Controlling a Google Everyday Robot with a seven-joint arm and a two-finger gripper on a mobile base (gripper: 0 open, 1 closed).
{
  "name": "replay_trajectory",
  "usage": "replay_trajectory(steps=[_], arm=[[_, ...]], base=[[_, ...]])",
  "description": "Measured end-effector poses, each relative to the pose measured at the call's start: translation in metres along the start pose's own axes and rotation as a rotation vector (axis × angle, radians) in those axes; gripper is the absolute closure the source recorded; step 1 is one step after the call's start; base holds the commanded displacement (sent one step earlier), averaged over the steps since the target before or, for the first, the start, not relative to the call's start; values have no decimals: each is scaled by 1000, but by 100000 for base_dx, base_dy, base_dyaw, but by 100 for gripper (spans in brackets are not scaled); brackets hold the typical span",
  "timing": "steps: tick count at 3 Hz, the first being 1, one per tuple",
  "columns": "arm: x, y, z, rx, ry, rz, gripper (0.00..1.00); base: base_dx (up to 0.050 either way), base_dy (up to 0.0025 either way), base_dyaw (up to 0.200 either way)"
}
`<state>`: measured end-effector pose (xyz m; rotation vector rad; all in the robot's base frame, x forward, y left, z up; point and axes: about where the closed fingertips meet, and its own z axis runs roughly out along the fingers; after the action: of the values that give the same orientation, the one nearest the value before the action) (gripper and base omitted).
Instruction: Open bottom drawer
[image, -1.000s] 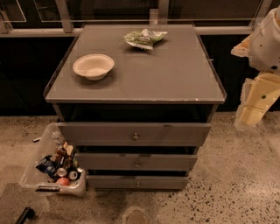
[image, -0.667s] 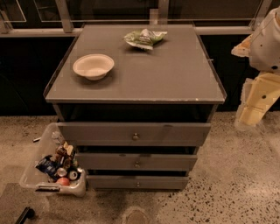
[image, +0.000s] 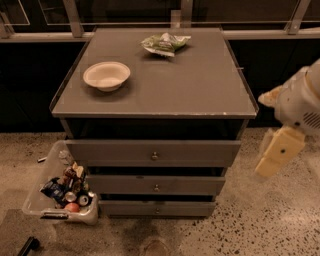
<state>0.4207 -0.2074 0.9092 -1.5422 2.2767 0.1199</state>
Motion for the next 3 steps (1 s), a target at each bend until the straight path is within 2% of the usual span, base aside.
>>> replay_trajectory(steps=[1, 2, 3], arm=[[13, 24, 45, -59, -72, 117, 0], [17, 48, 90, -120, -137, 206, 0], [16, 51, 91, -121, -139, 209, 0]], base=[[0, 0, 0], [0, 0, 0], [0, 0, 0]])
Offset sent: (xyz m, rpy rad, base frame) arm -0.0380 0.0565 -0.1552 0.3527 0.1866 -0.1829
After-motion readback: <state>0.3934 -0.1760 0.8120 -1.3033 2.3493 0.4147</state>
